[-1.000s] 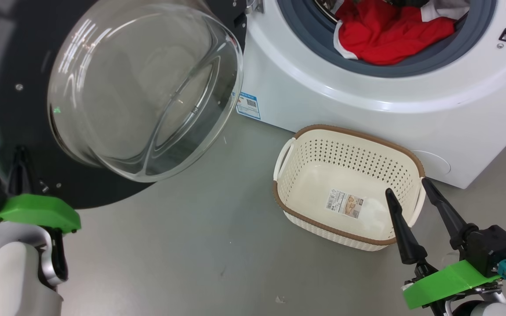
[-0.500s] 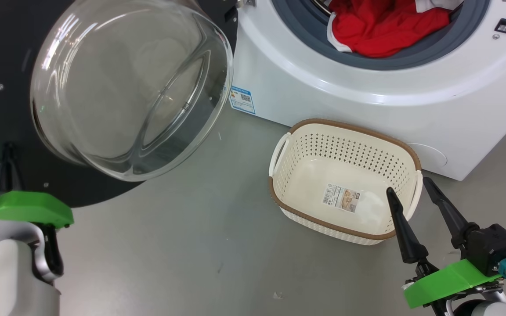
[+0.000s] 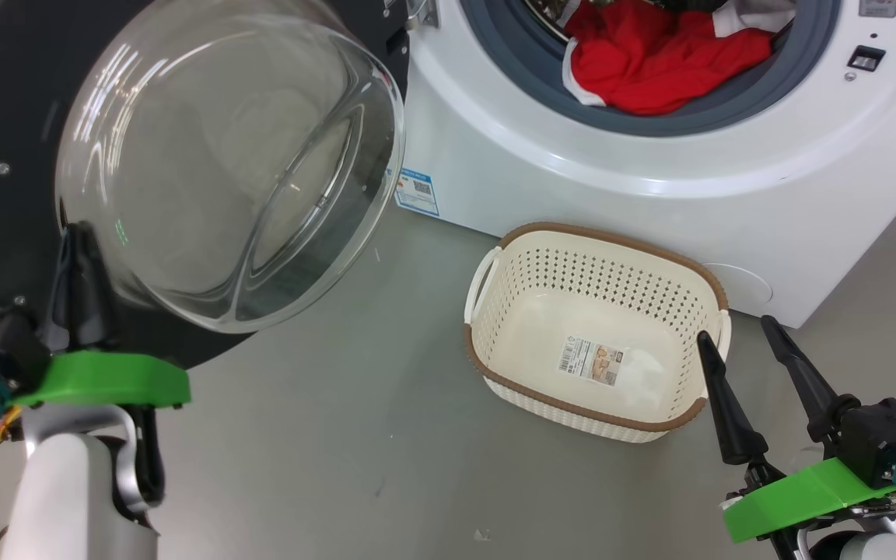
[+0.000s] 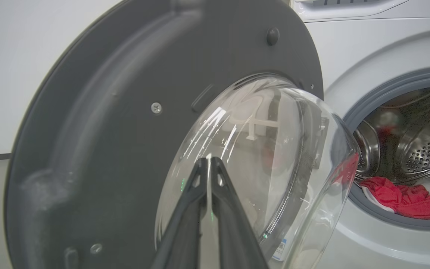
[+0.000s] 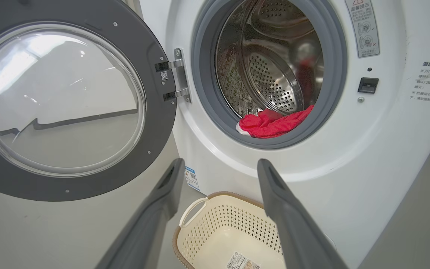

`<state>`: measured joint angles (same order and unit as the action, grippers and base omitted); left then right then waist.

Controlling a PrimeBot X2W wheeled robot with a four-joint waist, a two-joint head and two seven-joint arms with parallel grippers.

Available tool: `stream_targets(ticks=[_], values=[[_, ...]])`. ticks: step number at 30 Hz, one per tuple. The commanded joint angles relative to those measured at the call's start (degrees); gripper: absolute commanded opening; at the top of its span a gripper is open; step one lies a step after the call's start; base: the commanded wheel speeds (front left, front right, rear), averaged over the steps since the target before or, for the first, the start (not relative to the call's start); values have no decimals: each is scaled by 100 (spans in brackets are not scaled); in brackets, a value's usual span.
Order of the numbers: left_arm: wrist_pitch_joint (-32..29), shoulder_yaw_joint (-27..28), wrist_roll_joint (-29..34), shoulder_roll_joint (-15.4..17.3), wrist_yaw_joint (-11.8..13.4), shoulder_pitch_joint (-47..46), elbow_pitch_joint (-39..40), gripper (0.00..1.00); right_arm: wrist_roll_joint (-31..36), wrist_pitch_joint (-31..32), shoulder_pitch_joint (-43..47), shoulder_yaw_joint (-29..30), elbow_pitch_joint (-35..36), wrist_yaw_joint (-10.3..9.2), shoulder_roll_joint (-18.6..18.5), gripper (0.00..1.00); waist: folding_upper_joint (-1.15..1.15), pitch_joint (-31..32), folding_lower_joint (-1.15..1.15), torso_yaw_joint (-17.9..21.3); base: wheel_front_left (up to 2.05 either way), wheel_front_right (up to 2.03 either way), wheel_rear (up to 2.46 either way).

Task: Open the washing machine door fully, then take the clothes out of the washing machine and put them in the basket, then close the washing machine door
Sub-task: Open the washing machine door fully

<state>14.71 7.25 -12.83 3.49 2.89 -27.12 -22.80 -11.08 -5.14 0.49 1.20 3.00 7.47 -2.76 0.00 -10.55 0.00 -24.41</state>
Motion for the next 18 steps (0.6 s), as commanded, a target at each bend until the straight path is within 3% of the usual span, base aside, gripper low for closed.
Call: stream_targets(ticks=[1,12,18], values=[[29,121,90,170,-66,39,280,100,-57,-71,-211,-104,120,2,-11,100,0,34,0,34,0,0,0],[23,-607,205,21,-336,649,1917,100,-131,-318,-277,81,-95,2,-11,100,0,197,0,394,0,0,0],[-140,-902,27,-6,-503,903,2257,100,-237,-493,-292,89,-191,2,-11,100,0,266,0,683,0,0,0]])
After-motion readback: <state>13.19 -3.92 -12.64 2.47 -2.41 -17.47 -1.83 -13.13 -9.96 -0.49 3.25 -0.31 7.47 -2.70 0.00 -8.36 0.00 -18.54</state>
